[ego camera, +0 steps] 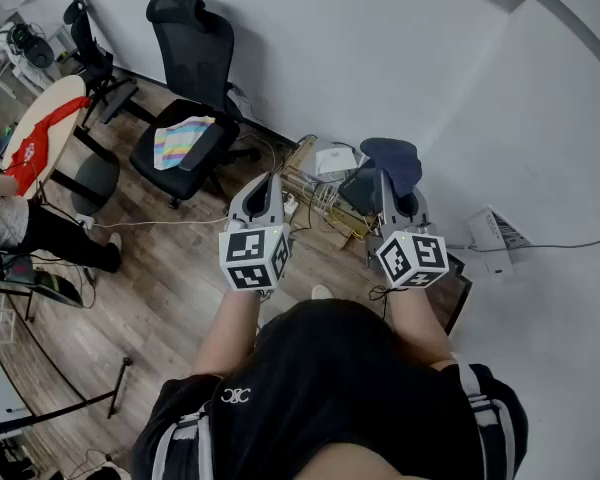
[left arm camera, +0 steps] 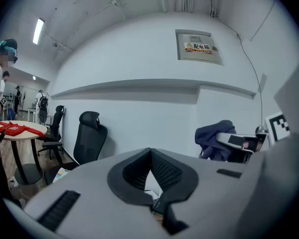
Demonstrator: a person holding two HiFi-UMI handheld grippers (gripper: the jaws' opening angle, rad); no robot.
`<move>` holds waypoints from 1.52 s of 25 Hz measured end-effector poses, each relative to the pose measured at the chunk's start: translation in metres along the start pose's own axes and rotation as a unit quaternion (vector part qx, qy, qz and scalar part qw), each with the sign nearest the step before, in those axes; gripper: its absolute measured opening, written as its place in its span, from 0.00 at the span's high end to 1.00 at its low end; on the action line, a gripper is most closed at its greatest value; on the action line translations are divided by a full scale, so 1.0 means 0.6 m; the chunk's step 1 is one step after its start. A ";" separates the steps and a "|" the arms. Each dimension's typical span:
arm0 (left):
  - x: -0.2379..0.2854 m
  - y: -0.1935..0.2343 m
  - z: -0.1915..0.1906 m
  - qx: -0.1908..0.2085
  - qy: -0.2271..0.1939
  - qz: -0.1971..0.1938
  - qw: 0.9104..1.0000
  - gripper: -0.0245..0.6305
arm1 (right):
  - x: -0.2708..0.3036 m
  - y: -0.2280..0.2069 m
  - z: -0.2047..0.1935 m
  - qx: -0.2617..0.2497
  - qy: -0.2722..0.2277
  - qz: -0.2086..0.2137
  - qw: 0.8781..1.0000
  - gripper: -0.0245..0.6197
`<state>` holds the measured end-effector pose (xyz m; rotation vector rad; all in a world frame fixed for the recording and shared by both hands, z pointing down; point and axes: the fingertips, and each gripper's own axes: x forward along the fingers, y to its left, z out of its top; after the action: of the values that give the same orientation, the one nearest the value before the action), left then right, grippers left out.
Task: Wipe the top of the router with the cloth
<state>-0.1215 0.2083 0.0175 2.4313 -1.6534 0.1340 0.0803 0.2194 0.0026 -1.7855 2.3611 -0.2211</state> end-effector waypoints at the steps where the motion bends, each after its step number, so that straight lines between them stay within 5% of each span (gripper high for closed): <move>1: 0.001 -0.002 -0.001 0.005 0.003 0.000 1.000 0.96 | -0.001 -0.002 0.000 0.003 0.000 -0.003 1.000 0.87; 27: -0.078 -0.059 -0.085 0.017 0.037 -0.057 0.998 0.96 | -0.086 0.025 -0.050 0.000 0.037 -0.035 0.999 0.87; 38: -0.068 -0.046 -0.096 0.027 0.039 -0.042 0.998 0.96 | -0.094 0.017 -0.062 -0.005 0.048 -0.037 0.998 0.87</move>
<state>-0.1090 0.2675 0.0634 2.4956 -1.5326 0.2621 0.0775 0.2771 0.0393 -1.9111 2.3658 -0.3128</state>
